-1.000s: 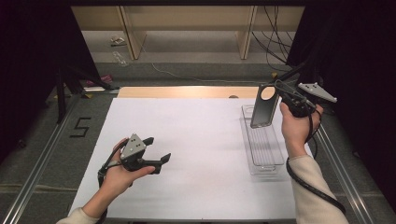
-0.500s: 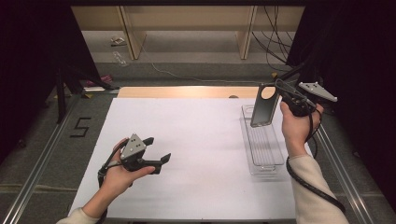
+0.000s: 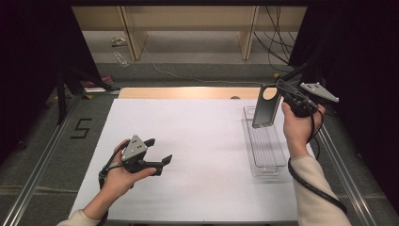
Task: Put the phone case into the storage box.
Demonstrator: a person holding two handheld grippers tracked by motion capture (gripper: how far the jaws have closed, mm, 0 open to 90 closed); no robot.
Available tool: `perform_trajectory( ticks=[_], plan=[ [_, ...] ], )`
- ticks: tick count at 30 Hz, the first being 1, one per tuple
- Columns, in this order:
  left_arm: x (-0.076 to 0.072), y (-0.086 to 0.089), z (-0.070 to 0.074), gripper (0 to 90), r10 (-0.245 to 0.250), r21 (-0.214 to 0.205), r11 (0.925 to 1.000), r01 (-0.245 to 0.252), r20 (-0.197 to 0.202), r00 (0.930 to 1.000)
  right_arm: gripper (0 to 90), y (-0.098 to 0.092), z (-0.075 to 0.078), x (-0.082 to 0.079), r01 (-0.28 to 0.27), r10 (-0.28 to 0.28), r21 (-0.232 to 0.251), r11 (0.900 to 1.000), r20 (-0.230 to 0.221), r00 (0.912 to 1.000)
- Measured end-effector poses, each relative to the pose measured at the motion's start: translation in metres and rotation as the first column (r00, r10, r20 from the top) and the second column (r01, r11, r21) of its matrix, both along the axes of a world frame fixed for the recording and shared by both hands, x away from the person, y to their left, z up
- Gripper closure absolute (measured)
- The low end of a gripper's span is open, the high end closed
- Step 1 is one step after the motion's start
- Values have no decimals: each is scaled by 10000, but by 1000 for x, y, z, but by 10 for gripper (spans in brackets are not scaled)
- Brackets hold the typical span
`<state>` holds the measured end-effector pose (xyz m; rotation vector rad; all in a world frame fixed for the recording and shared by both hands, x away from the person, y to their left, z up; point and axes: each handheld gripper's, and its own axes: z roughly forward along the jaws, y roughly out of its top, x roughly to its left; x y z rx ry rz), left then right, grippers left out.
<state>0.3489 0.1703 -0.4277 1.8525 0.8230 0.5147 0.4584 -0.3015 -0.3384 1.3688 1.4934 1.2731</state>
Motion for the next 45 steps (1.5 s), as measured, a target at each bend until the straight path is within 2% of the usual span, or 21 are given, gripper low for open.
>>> perform_trajectory(
  ticks=[45],
  plan=[
    [1, 0, -2, 150, 44, 5, 10000, -44, -68, 10000, 884, -1, -3, 10, -25, 25, 50, 10000, -64, 10000]
  ],
)
